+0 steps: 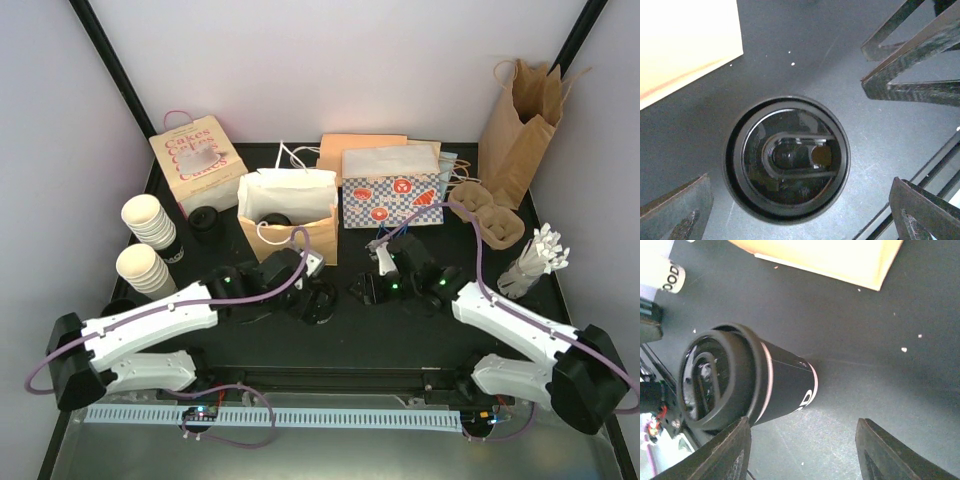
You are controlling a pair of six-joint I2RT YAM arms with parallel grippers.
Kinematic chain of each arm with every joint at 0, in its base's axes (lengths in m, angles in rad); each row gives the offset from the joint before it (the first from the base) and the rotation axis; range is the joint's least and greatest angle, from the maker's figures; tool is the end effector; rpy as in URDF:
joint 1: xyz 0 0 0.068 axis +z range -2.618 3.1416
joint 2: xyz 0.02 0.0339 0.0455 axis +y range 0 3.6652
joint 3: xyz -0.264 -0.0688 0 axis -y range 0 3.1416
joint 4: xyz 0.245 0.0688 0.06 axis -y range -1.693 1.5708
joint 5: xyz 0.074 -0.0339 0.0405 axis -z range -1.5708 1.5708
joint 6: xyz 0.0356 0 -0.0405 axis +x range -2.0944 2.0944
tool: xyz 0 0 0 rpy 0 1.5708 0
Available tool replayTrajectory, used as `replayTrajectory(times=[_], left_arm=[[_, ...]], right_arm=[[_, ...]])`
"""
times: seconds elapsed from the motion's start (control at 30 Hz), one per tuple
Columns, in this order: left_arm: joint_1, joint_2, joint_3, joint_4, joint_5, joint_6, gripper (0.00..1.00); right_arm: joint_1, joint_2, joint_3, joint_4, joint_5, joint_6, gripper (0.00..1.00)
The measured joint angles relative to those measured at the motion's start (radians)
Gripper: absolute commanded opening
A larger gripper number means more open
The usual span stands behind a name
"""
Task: Pack the takeout coffee
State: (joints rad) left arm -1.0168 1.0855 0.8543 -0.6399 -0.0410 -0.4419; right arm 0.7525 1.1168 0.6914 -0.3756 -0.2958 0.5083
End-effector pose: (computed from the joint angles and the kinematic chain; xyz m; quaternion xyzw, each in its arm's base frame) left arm 0.1168 -0.1860 0.2655 0.2595 0.9027 -0.2140 0.2683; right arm 0.1589 0.1630 0.2267 -0.1666 0.9032 0.3292 0.2195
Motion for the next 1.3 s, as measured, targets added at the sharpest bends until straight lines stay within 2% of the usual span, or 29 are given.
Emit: replayTrajectory(times=[0.17, 0.43, 0.67, 1.03, 1.3], left_arm=[[0.0, 0.102, 0.086, -0.036, -0.024, 0.055, 0.98], [0.0, 0.192, 0.156, -0.089, -0.039, 0.145, 0.98], [0.002, 0.238, 0.159, -0.098, -0.039, 0.172, 0.98], [0.018, 0.259, 0.159, -0.102, -0.038, 0.182, 0.88], [0.021, 0.276, 0.159, -0.098, -0.037, 0.19, 0.86]], right_arm=[[-0.059, 0.059, -0.043, 0.064, -0.121, 0.069, 0.54], [-0.063, 0.085, -0.048, 0.141, -0.225, 0.116, 0.51], [-0.063, 0.14, -0.047, 0.169, -0.263, 0.127, 0.49], [-0.063, 0.174, -0.036, 0.188, -0.286, 0.128, 0.48], [-0.063, 0.197, -0.034, 0.201, -0.296, 0.13, 0.48]])
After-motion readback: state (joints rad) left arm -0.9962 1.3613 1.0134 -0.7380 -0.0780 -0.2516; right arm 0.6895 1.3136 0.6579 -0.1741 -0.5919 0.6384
